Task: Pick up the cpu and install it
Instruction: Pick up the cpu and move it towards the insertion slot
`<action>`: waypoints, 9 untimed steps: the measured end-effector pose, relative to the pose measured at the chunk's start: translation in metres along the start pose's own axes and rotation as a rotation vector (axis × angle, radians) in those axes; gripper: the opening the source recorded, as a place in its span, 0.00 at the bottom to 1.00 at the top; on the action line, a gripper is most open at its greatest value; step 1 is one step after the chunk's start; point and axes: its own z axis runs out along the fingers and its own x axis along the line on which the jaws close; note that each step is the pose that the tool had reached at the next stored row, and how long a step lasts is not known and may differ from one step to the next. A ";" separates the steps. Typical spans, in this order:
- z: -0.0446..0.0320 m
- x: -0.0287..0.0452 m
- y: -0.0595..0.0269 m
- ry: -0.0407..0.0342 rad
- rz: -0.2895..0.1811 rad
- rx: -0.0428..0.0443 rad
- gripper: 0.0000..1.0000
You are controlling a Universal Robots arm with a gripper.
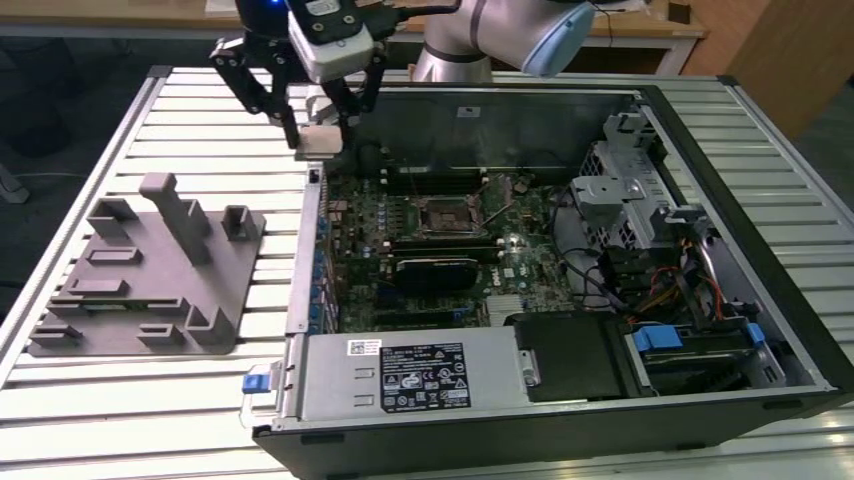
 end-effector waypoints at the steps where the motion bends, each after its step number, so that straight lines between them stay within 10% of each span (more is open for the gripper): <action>1: 0.0001 -0.0036 0.0002 0.0002 0.000 0.0000 0.54; 9: 0.0019 -0.0326 0.0014 0.0027 0.000 0.0000 0.54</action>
